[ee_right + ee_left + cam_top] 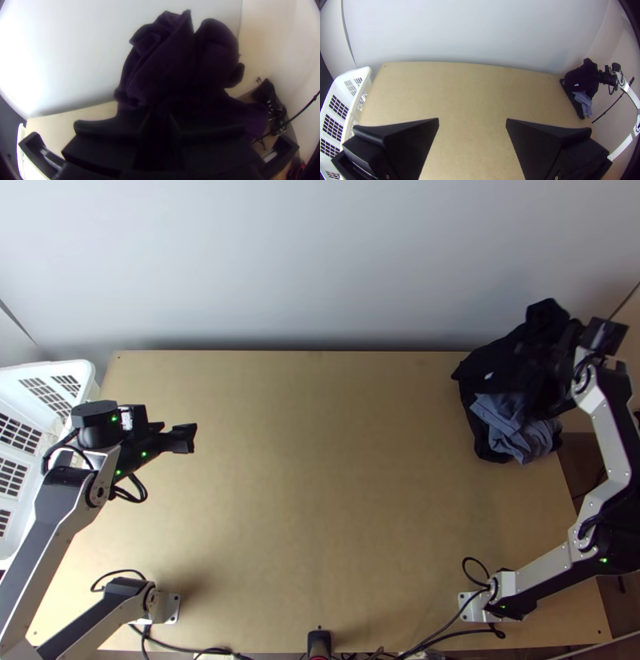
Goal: Fold the t-shirt
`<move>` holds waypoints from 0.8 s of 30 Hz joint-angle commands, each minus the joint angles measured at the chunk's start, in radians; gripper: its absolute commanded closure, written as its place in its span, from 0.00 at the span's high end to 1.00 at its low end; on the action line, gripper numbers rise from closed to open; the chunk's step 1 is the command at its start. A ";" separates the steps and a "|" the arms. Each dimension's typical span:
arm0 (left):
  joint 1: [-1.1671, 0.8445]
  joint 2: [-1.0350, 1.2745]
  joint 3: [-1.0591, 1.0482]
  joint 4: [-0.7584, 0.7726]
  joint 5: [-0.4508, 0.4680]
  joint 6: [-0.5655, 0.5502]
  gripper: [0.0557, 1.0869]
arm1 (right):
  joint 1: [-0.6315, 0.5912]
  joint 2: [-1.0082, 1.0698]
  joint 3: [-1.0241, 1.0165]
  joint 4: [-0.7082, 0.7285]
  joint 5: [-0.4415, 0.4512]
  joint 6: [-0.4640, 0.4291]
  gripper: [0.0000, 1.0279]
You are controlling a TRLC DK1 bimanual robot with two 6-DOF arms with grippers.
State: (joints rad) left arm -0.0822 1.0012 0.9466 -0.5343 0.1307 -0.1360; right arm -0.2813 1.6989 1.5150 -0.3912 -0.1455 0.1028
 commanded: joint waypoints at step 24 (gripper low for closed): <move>-0.036 -0.072 -0.014 -0.009 0.027 -0.011 0.95 | -0.068 -0.193 -0.546 0.103 0.044 -0.203 0.03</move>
State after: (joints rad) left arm -0.0944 0.9344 0.9241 -0.5396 0.1566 -0.1303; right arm -0.3099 1.5394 1.0962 -0.3439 -0.1040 -0.0837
